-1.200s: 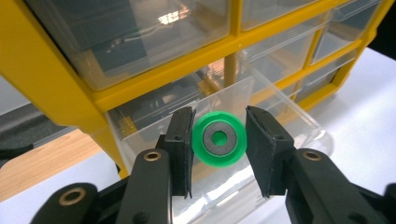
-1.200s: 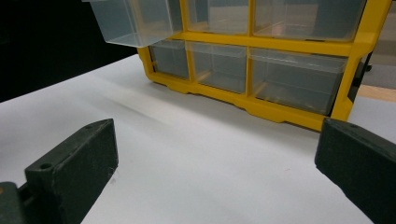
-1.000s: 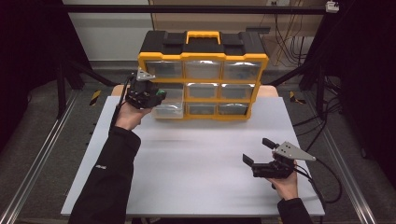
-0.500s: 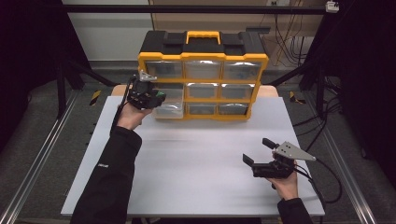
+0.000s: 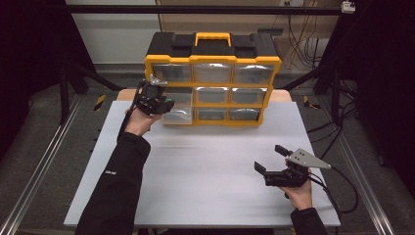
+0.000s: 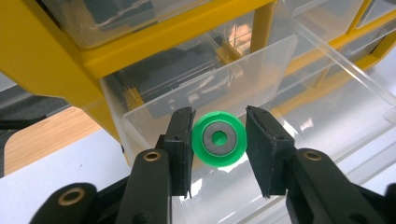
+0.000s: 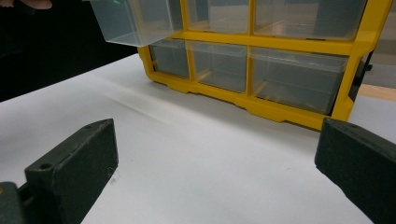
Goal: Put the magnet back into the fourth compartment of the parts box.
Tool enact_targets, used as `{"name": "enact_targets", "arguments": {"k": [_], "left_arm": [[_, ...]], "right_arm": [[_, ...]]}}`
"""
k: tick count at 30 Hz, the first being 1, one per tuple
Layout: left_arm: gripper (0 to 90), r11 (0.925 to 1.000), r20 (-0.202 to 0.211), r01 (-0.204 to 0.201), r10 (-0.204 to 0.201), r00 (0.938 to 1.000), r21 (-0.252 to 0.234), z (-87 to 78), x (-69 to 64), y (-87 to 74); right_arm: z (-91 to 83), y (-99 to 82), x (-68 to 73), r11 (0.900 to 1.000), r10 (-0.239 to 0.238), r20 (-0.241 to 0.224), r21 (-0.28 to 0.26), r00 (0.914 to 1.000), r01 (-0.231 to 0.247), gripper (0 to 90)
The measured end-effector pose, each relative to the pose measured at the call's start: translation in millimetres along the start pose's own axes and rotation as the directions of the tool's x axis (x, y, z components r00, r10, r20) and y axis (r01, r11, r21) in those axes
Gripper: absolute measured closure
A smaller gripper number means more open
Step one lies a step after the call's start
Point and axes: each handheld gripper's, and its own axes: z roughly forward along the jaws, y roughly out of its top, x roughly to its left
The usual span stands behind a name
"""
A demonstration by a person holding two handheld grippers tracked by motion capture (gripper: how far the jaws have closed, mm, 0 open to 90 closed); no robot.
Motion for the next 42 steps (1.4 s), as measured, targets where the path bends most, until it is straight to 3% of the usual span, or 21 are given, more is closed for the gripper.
{"name": "enact_targets", "arguments": {"k": [5,9,10,13,23,27,28,29,31,42], "left_arm": [[60.2,0.9999,0.007,0.004,-0.004,1.0,-0.011,-2.2,-0.2,0.3],[55.0,0.9982,0.013,0.027,-0.027,0.9996,-0.054,-5.9,-1.1,1.0],[53.2,0.9989,0.014,0.012,-0.011,0.9998,-0.044,-8.4,0.3,1.4],[47.9,0.9952,0.026,0.032,-0.03,0.9992,-0.093,-13.7,-0.3,1.4],[27.8,0.976,0.073,0.044,-0.029,0.9969,-0.213,-46.5,-5.3,-3.3],[17.8,0.967,0.083,0.036,-0.015,0.9964,-0.252,-57.7,-9.3,-9.7],[16.2,0.9686,0.083,0.023,-0.003,0.9965,-0.247,-60.1,-9.1,-10.9],[14.3,0.9626,0.094,0.03,-0.005,0.9955,-0.269,-62.6,-10.8,-13.1],[10.6,0.9619,0.089,0.014,0.011,0.996,-0.273,-67.3,-11.9,-16.3],[2.8,0.9422,0.129,-0.01,0.056,0.99,-0.335,-85.5,-28.0,-34.4]], "right_arm": [[-0.1,0.0,-0.1,1.0,0.0,0.0,0.0,1.0,0.0,0.0],[-0.1,0.1,-0.2,1.0,-0.001,0.001,-0.001,1.0,0.001,0.0],[-0.2,0.1,-0.2,1.0,-0.001,0.0,-0.001,1.0,0.001,0.0],[-0.5,0.4,0.0,1.0,0.003,0.002,-0.002,1.0,-0.003,0.0],[-0.7,0.5,-0.2,1.0,0.006,0.004,-0.005,1.0,-0.006,0.0],[-0.5,0.8,0.0,0.9999,0.013,0.007,-0.004,0.9999,-0.013,0.0],[-0.5,0.8,0.0,0.9999,0.012,0.007,-0.004,0.9999,-0.012,0.0],[-0.5,0.8,-0.1,0.9999,0.011,0.009,-0.004,0.9999,-0.011,0.0],[-0.5,0.8,-0.6,1.0,0.007,0.007,-0.006,1.0,-0.007,0.0],[-0.6,1.1,-0.2,0.9999,0.016,0.008,-0.006,0.9998,-0.016,0.0]]}}
